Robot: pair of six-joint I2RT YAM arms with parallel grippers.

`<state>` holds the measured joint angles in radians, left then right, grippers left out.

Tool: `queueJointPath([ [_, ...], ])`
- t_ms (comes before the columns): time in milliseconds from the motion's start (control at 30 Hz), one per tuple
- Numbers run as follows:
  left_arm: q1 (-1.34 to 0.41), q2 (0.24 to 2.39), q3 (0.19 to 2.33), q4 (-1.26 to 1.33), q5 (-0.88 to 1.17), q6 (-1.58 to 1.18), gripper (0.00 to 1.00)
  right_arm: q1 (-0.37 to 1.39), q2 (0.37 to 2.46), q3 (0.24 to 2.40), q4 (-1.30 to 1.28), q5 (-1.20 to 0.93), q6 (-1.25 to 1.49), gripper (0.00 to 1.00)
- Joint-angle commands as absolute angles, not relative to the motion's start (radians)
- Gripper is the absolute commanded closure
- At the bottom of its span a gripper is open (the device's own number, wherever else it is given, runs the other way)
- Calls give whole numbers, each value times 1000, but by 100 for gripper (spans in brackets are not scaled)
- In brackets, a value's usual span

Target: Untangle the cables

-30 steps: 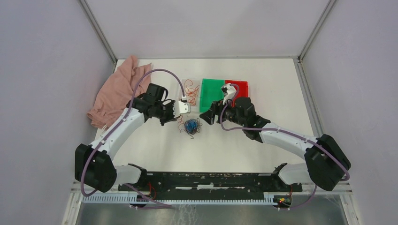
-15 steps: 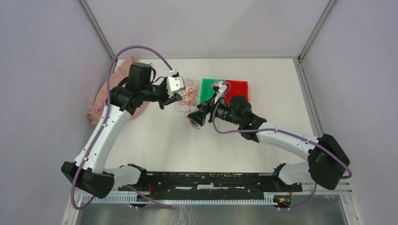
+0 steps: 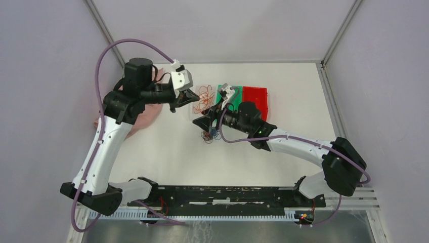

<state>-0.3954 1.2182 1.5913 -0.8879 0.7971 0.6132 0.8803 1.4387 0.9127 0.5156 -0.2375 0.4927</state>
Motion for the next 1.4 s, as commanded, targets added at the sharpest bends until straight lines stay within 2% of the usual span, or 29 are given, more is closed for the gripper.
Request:
queueJointPath([
  [0, -402, 1223, 1722, -807, 826, 519, 97, 896, 1460, 956, 576, -225, 503, 27],
  [233, -403, 1241, 1842, -659, 810, 423, 97, 903, 1479, 951, 602, -217, 516, 28],
  [600, -405, 1231, 1890, -435, 790, 315, 97, 905, 1500, 899, 634, -186, 537, 31],
  [1033, -404, 1257, 1995, -305, 740, 273, 97, 906, 1571, 816, 696, -172, 579, 36],
  [1367, -405, 1274, 2044, -132, 571, 287, 97, 907, 1638, 707, 771, -124, 622, 36],
])
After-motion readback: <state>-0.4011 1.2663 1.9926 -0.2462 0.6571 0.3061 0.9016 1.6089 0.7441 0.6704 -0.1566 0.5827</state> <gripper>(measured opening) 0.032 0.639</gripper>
